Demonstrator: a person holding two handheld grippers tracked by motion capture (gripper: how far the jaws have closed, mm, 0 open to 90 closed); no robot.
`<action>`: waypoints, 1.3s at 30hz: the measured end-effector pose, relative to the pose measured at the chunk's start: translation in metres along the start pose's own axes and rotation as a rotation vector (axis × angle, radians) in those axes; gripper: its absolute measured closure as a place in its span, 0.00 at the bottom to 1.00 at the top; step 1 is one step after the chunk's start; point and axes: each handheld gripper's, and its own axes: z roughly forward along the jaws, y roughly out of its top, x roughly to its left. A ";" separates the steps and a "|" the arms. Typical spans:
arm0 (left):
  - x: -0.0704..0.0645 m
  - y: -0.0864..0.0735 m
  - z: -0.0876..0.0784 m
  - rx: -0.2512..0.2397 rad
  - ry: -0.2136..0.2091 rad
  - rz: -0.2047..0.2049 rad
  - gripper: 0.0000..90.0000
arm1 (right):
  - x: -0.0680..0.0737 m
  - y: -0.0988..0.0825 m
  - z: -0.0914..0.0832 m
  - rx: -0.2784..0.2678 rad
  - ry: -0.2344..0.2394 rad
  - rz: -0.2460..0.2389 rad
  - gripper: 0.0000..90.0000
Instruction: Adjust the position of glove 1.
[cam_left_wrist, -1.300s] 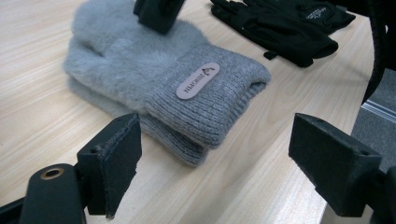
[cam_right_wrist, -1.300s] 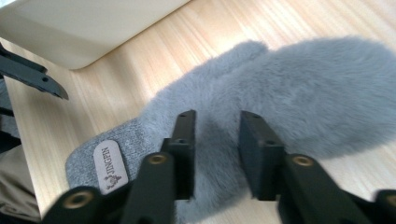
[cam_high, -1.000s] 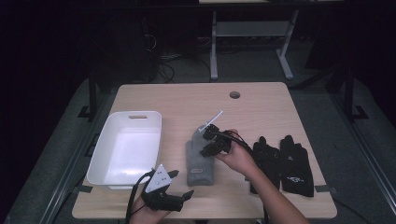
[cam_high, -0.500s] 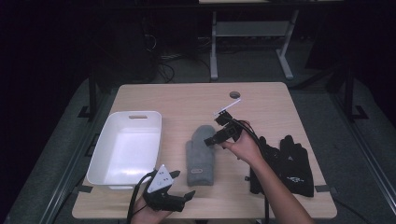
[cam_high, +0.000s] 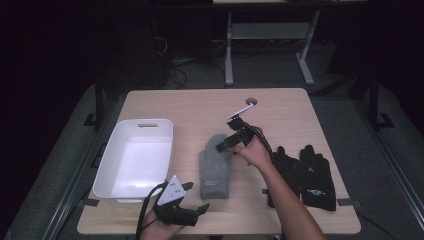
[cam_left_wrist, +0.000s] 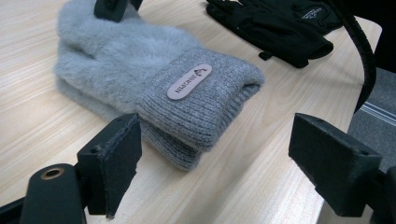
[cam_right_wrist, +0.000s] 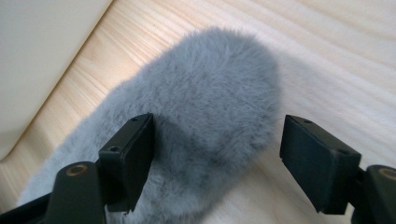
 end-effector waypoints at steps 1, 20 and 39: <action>-0.001 0.000 0.000 0.000 0.000 0.002 0.19 | -0.001 0.000 0.002 0.005 0.010 0.004 0.28; 0.006 0.006 0.000 -0.014 -0.039 -0.064 0.25 | -0.005 -0.007 0.006 0.063 0.084 -0.016 0.82; 0.018 0.042 0.046 0.093 -0.036 -0.295 0.24 | -0.028 -0.044 -0.032 0.017 0.017 -0.008 0.83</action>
